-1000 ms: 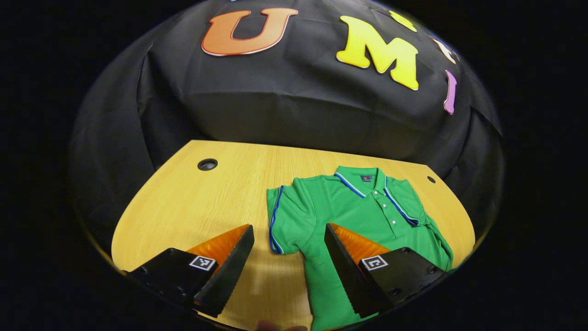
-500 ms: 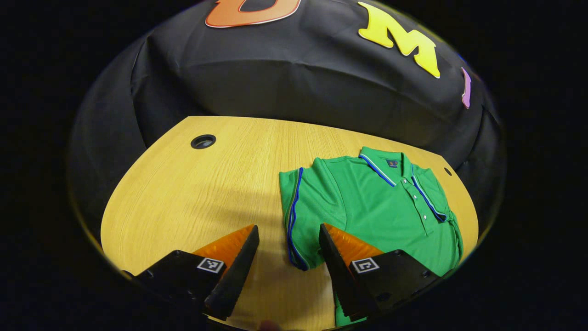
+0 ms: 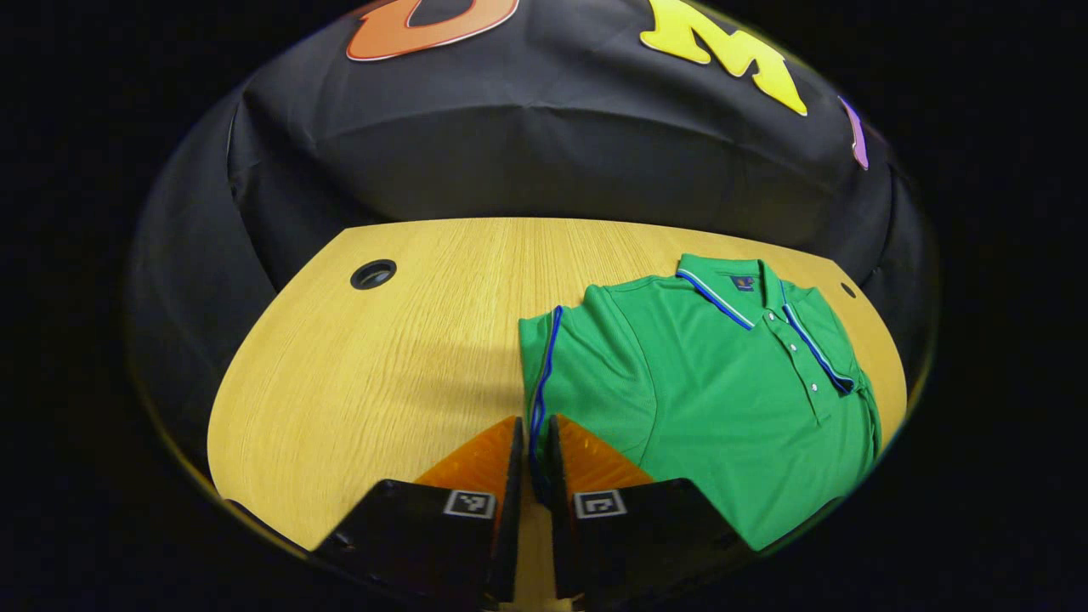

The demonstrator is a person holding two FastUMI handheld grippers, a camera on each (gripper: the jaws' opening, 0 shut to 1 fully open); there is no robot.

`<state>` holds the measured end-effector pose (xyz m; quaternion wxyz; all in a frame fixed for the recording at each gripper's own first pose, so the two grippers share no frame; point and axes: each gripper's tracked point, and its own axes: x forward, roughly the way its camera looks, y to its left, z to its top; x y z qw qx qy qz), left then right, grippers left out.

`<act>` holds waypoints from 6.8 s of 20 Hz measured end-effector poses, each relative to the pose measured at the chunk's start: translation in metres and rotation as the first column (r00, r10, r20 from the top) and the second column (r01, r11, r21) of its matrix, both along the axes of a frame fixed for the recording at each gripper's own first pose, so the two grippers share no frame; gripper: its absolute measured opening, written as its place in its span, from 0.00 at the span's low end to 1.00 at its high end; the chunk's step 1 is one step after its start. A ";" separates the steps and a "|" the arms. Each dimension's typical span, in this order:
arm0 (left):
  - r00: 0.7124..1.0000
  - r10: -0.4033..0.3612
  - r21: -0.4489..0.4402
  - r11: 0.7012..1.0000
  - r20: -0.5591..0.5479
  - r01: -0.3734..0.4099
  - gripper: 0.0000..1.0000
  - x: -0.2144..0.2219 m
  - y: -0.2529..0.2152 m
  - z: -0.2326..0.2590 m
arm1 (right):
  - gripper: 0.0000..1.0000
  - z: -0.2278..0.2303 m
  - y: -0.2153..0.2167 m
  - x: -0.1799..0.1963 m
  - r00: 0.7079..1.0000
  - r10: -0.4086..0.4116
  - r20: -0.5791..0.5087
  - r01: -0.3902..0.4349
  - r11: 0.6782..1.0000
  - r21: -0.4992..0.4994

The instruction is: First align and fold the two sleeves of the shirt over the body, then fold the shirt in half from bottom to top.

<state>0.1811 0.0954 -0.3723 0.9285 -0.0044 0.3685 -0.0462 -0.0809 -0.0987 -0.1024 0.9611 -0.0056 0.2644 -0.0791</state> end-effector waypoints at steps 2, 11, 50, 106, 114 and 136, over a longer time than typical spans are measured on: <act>1.000 -0.006 0.001 1.000 0.015 0.006 0.04 0.003 -0.003 0.004 | 0.94 0.000 -0.006 0.001 1.000 -0.012 0.005 0.012 1.000 -0.001; 0.996 -0.036 0.015 0.999 0.085 0.035 0.03 0.010 -0.018 0.052 | 0.93 -0.006 -0.013 0.003 1.000 -0.017 0.021 0.016 0.999 0.037; 0.994 -0.077 0.013 0.997 0.080 0.077 0.99 -0.231 -0.074 0.142 | 0.93 -0.077 0.001 -0.009 0.966 0.257 -0.024 -0.253 0.960 0.119; 0.926 -0.223 -0.096 0.974 -0.306 0.203 0.07 -0.352 -0.094 0.052 | 0.03 -0.229 0.041 -0.080 0.820 0.394 -0.416 -0.289 0.911 0.294; 0.956 -0.229 -0.090 0.972 -0.185 0.215 0.07 -0.299 -0.099 0.103 | 0.00 -0.176 0.032 -0.023 0.877 0.368 -0.310 -0.267 0.908 0.322; 0.977 -0.180 -0.077 0.979 0.112 0.189 0.06 -0.043 -0.097 0.202 | 0.05 -0.058 0.029 0.237 0.941 0.334 -0.058 -0.309 0.917 0.253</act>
